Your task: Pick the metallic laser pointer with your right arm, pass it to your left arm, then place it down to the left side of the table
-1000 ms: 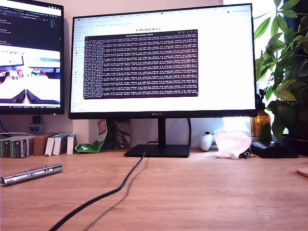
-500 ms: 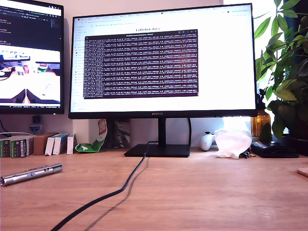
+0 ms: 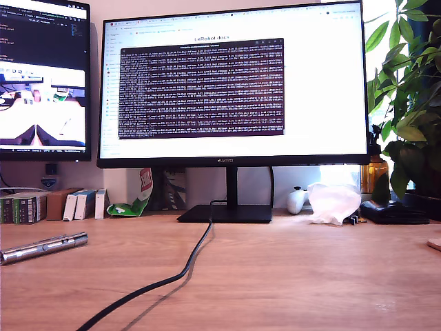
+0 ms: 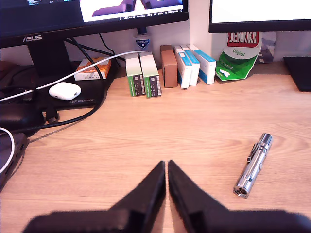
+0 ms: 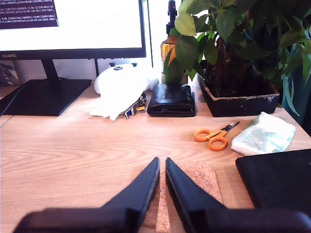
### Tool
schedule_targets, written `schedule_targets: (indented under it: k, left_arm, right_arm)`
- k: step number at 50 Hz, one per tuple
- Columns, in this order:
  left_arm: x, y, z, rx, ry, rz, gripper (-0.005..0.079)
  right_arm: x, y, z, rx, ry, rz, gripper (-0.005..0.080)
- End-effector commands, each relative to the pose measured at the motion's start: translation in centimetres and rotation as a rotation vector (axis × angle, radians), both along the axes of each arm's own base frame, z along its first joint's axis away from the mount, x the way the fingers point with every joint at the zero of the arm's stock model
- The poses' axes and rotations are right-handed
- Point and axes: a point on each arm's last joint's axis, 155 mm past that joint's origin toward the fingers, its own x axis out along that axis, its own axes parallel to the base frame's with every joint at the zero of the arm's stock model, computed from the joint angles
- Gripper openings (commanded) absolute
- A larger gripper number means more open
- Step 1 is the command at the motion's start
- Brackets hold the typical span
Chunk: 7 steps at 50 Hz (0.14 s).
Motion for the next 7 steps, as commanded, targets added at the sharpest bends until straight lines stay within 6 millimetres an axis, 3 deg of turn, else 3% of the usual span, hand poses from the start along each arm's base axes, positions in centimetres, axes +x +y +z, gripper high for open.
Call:
schedule_targets:
  k: [1,7]
  left_arm:
    - [0.05,-0.14,-1.62,-0.003,0.026,-0.004,-0.001]
    - [0.05,-0.14,-1.62,-0.003,0.026,-0.004,-0.001]
  right_arm:
    - [0.09,0.06,-1.25,0.009,0.023,0.0,0.0]
    - [0.09,0.06,-1.26,0.009,0.023,0.0,0.0]
